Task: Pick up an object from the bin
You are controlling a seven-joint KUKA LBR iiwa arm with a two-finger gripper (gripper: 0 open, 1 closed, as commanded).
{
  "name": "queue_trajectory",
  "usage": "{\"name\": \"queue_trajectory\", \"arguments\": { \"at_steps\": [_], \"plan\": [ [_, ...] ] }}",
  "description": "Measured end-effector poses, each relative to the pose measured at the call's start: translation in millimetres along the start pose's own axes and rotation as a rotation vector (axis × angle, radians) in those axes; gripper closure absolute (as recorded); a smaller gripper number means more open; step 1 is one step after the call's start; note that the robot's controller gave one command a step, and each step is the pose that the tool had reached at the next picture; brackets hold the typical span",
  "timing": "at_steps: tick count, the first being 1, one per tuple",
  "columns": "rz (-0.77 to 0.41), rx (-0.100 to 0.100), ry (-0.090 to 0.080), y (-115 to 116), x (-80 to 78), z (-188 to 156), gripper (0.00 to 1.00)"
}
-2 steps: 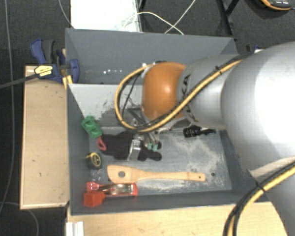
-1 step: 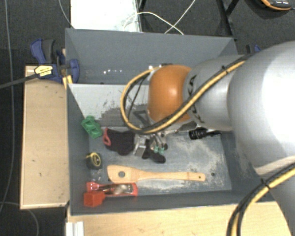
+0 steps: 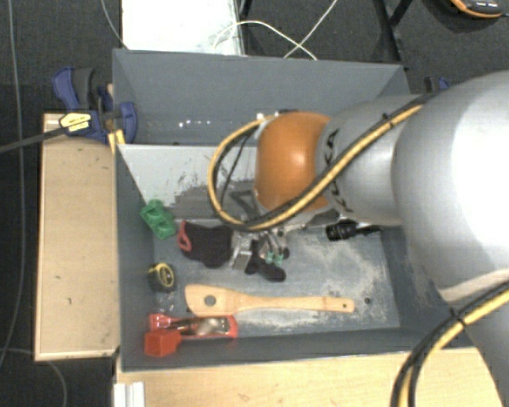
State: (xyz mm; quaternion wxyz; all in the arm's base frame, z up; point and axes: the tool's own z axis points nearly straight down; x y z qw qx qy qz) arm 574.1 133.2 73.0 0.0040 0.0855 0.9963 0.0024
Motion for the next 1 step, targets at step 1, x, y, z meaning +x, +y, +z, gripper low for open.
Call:
{"name": "queue_trajectory", "arguments": {
  "at_steps": [1],
  "plan": [
    [0.002,0.0,0.002,-0.3,0.7,-18.0,1.0]
  ]
}}
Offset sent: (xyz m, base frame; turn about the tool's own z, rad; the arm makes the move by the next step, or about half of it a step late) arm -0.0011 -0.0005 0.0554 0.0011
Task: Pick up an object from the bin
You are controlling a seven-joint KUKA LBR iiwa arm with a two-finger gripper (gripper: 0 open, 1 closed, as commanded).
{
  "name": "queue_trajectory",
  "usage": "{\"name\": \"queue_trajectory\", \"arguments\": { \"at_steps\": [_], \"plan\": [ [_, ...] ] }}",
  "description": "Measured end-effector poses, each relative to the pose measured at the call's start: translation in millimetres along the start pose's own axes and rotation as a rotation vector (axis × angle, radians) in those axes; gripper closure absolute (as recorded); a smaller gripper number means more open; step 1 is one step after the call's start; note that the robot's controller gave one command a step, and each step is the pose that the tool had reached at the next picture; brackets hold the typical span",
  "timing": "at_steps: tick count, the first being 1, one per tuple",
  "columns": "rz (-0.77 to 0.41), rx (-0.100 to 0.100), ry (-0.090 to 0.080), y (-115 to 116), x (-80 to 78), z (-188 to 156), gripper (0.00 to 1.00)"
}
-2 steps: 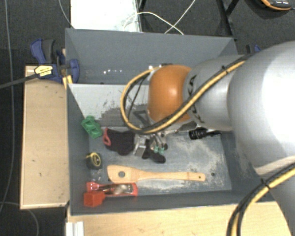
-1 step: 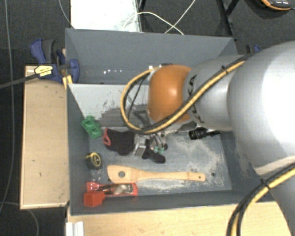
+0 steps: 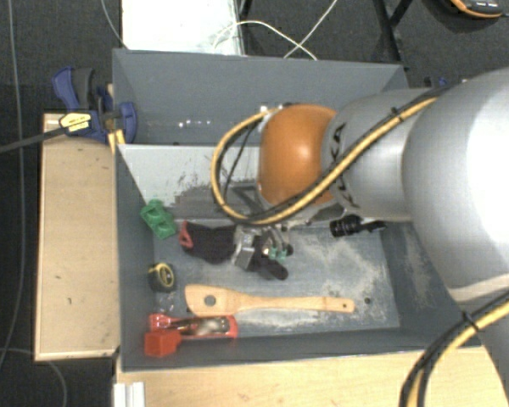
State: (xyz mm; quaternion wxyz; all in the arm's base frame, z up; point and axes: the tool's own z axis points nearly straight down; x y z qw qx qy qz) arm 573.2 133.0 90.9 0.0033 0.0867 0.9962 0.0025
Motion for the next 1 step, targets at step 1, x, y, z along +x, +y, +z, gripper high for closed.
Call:
{"name": "queue_trajectory", "arguments": {
  "at_steps": [1],
  "plan": [
    [0.001,0.0,-0.001,0.0,-0.4,-31.4,1.0]
  ]
}}
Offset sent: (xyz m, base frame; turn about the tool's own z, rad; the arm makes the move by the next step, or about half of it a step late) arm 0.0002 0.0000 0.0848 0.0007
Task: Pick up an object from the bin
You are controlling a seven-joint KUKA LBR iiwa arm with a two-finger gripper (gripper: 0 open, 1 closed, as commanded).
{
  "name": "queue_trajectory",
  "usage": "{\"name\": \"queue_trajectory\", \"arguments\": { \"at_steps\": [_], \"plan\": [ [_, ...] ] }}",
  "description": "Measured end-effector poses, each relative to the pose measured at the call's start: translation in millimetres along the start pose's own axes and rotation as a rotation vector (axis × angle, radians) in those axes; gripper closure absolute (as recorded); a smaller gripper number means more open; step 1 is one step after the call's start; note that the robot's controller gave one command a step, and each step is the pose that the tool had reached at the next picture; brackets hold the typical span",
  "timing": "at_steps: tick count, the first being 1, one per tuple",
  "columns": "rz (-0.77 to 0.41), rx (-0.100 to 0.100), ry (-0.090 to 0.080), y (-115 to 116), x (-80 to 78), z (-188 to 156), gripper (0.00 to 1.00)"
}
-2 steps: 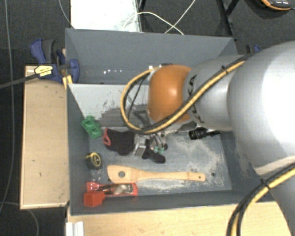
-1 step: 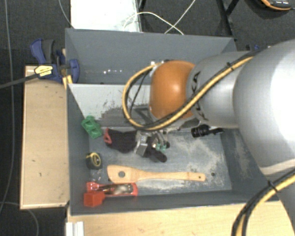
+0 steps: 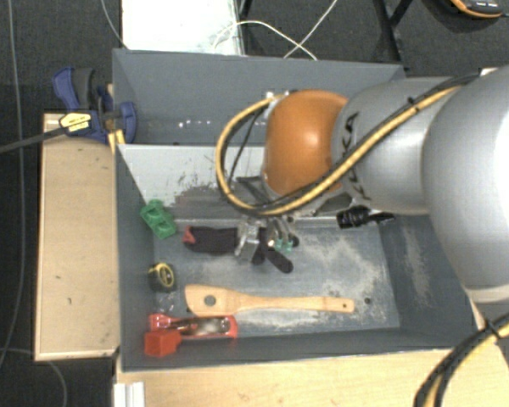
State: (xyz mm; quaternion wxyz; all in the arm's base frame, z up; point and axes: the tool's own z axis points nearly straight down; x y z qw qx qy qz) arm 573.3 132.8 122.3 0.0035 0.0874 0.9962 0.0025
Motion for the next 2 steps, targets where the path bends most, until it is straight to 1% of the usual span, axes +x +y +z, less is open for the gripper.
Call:
{"name": "queue_trajectory", "arguments": {
  "at_steps": [2],
  "plan": [
    [0.001,0.0,0.001,0,-0.3,-68,1.0]
  ]
}}
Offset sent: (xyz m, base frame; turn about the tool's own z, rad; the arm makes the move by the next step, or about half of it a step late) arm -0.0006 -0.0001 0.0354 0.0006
